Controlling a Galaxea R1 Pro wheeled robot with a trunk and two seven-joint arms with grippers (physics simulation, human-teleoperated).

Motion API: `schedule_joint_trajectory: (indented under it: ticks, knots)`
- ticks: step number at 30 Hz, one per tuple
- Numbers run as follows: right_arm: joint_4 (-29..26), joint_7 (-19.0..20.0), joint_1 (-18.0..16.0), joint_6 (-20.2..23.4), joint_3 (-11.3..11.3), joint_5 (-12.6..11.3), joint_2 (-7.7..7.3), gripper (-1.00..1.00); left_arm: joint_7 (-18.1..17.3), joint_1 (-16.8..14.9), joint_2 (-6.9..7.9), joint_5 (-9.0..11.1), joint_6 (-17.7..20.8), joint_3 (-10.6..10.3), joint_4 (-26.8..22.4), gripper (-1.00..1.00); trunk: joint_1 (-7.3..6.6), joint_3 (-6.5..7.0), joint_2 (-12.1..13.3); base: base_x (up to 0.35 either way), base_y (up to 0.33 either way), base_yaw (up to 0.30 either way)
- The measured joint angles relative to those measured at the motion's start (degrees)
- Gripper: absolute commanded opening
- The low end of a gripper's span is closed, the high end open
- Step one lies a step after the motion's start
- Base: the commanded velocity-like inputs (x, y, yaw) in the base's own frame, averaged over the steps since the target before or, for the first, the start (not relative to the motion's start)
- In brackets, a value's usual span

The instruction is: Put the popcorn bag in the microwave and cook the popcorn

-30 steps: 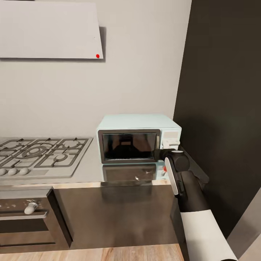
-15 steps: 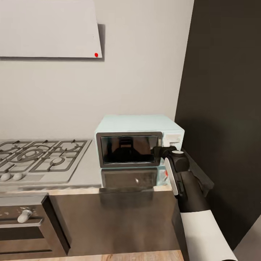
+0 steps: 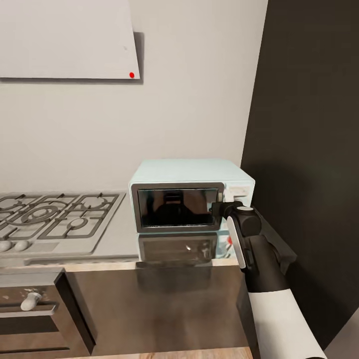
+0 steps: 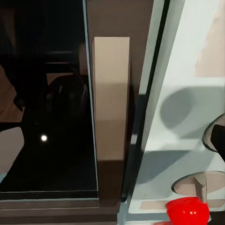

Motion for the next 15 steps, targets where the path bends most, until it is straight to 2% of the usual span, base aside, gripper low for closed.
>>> schedule_joint_trajectory:
  ticks: [2,3,15]
  knots:
    - [0.0,0.1,0.0,0.0,0.0,0.1,0.00,1.00,0.0,0.0,0.00,0.0,0.0,0.0,0.0,1.00,0.00,0.00,0.0,0.000,0.000,0.000]
    - [0.0,0.1,0.0,0.0,0.0,0.1,0.00,-1.00,0.0,0.0,0.00,0.0,0.0,0.0,0.0,1.00,0.00,0.00,0.0,0.000,0.000,0.000]
    - [0.0,0.0,0.0,0.0,0.0,0.1,0.00,-1.00,0.0,0.0,0.00,0.0,0.0,0.0,0.0,1.00,0.00,0.00,0.0,0.000,0.000,0.000]
